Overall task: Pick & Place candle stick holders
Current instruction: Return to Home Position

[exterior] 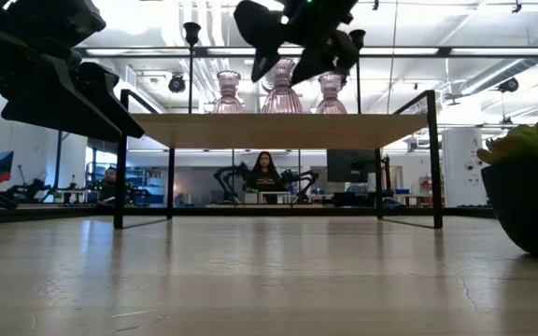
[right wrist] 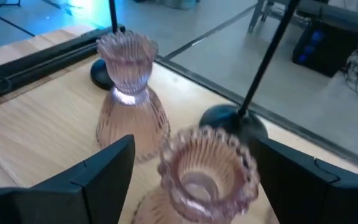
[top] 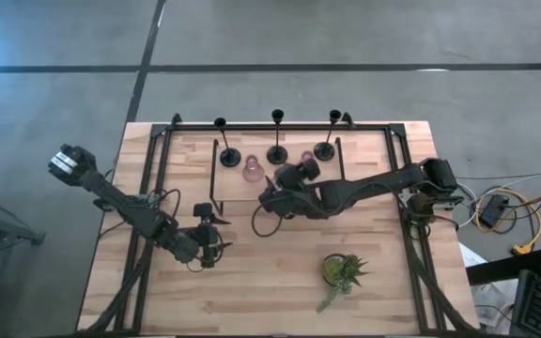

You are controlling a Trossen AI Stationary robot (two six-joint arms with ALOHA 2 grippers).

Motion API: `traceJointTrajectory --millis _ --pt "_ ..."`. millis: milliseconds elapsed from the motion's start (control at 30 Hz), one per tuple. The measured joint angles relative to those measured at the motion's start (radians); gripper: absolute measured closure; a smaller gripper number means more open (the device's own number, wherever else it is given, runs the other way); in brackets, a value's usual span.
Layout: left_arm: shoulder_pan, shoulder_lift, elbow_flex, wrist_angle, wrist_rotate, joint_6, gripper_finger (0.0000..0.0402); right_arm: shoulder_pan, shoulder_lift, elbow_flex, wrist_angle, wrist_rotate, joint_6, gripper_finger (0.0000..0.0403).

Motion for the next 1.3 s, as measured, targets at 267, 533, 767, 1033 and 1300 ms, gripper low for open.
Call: traceJointTrajectory --millis 267,533,767,1033,1300 --pt "0.0 0.0 0.0 0.0 0.001 0.0 0.0117 -0.004 0.0 0.051 -0.003 0.011 -0.101 0.0108" --pt "0.0 0.0 0.0 -0.001 0.001 0.033 0.0117 0.006 -0.017 0.122 -0.012 0.028 -0.228 0.0115" --pt "0.0 0.0 0.0 0.0 0.005 0.043 0.0117 0.092 -0.113 0.149 -0.018 -0.015 -0.318 0.0139" --pt "0.0 0.0 0.0 0.003 0.005 0.046 0.0117 0.238 -0.222 0.142 -0.147 -0.271 -0.308 0.0222" --pt "0.0 0.0 0.0 0.002 0.004 0.048 0.0117 0.437 -0.257 0.041 -0.467 -0.291 -0.14 0.036"
